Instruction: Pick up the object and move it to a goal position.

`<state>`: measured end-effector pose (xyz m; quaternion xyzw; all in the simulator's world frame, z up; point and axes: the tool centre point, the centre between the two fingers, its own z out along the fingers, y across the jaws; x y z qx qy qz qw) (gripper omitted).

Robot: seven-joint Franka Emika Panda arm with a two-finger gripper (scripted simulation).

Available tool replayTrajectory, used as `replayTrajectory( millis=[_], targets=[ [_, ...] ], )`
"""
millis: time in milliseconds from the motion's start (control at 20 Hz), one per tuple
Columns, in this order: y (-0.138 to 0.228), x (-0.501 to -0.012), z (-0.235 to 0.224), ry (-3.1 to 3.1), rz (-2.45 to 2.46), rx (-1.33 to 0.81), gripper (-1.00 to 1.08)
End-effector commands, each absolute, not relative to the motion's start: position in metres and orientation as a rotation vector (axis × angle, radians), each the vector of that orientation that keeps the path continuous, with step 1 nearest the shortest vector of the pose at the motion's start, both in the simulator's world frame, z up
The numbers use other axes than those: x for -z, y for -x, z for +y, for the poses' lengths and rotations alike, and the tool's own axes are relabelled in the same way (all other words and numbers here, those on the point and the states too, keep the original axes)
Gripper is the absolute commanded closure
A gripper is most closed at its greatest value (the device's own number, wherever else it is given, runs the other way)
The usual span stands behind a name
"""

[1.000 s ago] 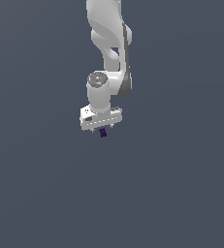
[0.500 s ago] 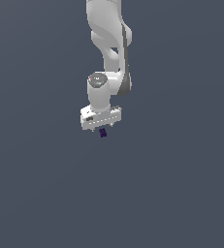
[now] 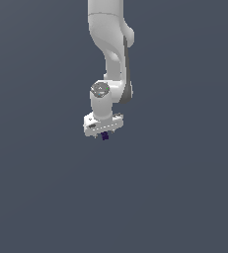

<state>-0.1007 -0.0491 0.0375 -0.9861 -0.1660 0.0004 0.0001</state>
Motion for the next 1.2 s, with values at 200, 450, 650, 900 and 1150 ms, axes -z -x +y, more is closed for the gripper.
replayTrajectory(
  millis=[200, 450, 650, 900, 1150],
  targets=[
    [0.100, -0.022, -0.049, 3.098, -0.524, 0.000, -0.92],
    [0.100, -0.022, -0.049, 3.098, -0.524, 0.000, 1.08],
    [0.100, -0.022, -0.049, 3.098, -0.524, 0.000, 1.08],
    [0.101, -0.023, -0.050, 3.098, -0.523, 0.000, 1.08],
    [0.103, -0.033, -0.055, 3.098, -0.523, 0.000, 1.08]
  ],
)
